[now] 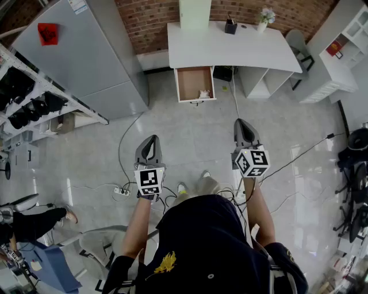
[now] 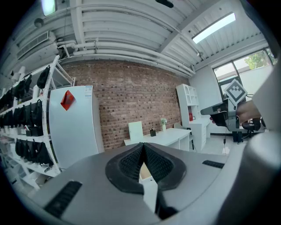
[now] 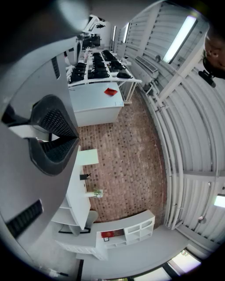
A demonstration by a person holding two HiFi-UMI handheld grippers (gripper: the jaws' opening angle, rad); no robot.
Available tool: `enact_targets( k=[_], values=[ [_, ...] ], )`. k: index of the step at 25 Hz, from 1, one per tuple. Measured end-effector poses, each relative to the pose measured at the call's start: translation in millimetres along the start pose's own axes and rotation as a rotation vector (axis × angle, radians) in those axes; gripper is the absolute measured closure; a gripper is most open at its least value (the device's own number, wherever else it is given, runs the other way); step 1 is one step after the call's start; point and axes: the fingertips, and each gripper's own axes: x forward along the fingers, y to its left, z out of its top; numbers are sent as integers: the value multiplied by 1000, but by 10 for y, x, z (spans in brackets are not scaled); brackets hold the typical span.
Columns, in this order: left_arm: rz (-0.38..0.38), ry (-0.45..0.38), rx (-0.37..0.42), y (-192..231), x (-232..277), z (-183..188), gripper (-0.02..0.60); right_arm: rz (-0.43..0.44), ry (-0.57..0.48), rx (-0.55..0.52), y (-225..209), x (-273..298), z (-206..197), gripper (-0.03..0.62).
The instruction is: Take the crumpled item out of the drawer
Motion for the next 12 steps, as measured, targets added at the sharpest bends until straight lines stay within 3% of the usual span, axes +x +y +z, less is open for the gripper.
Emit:
enact_targets(
  k=[8, 12],
  values=[
    [-29, -85, -45, -41, -242, 188, 565, 68, -70, -114, 922, -403, 160, 568],
    [-116, -108, 13, -239, -326, 283, 565, 61, -84, -134, 1050, -435, 215, 568]
  ],
)
